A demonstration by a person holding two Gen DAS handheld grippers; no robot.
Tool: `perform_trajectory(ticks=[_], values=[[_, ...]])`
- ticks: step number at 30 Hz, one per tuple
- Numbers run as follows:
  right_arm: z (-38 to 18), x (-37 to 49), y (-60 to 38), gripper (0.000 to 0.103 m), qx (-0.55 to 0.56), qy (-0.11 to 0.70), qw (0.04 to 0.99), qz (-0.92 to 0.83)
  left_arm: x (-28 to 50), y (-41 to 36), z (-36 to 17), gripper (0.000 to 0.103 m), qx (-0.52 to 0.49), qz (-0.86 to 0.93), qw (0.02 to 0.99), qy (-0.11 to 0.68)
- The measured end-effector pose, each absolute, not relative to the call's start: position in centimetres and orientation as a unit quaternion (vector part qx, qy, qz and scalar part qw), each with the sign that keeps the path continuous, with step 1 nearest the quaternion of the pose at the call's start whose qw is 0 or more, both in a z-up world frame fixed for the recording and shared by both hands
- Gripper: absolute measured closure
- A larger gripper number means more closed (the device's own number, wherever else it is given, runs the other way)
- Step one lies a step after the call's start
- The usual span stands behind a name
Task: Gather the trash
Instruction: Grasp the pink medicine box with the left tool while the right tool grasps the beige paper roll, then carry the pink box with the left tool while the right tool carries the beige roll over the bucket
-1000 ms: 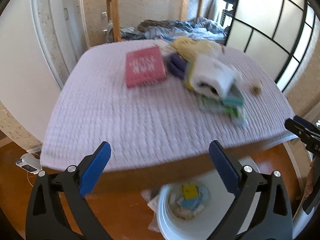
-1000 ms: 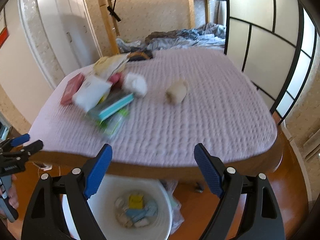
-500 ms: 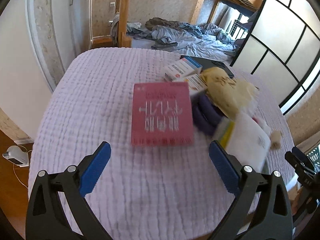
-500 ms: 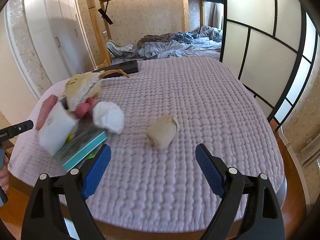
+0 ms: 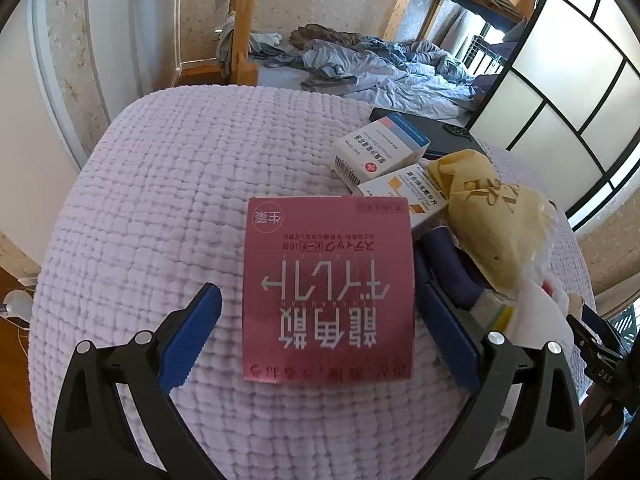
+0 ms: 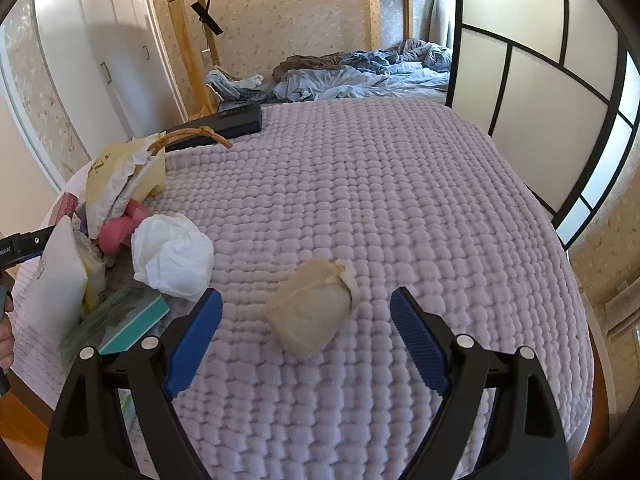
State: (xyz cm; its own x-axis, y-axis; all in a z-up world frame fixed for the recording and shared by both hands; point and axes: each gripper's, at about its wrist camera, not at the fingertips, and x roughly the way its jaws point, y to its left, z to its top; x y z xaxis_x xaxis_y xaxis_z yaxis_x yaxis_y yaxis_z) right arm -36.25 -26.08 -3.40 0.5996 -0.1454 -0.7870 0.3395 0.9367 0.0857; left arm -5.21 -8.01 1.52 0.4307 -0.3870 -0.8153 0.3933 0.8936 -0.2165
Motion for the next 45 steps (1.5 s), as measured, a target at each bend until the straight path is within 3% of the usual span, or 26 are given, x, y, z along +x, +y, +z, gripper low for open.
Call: perform_trajectory(ticks=[6,9,10,15,45], values=[[-4.0,-35.8,-26.1,0.032,0.109,0.432,0.886,-0.129,-4.7,-9.0,1.1,0.004,0.012,-0.231,0.849,0.474],[-4.2,-35.6,-26.2,0.04,0.11,0.432,0.886,-0.126,-4.7,-9.2,0.9,0.015,0.012,-0.237,0.848,0.475],[-4.2,-35.7,-26.2,0.043,0.111,0.431,0.887,-0.125,-4.6,-9.4,0.7,0.024,0.012,-0.239,0.845,0.478],[-3.9,-36.2,-27.0,0.056,0.127,0.426,0.888,-0.121,-5.0,-9.3,0.7,0.024,0.009,-0.241,0.844,0.479],[-2.0,-39.0,-24.6,0.057,0.124,0.424,0.893,-0.088,-10.2,-7.4,2.6,0.024,0.012,-0.234,0.848,0.475]])
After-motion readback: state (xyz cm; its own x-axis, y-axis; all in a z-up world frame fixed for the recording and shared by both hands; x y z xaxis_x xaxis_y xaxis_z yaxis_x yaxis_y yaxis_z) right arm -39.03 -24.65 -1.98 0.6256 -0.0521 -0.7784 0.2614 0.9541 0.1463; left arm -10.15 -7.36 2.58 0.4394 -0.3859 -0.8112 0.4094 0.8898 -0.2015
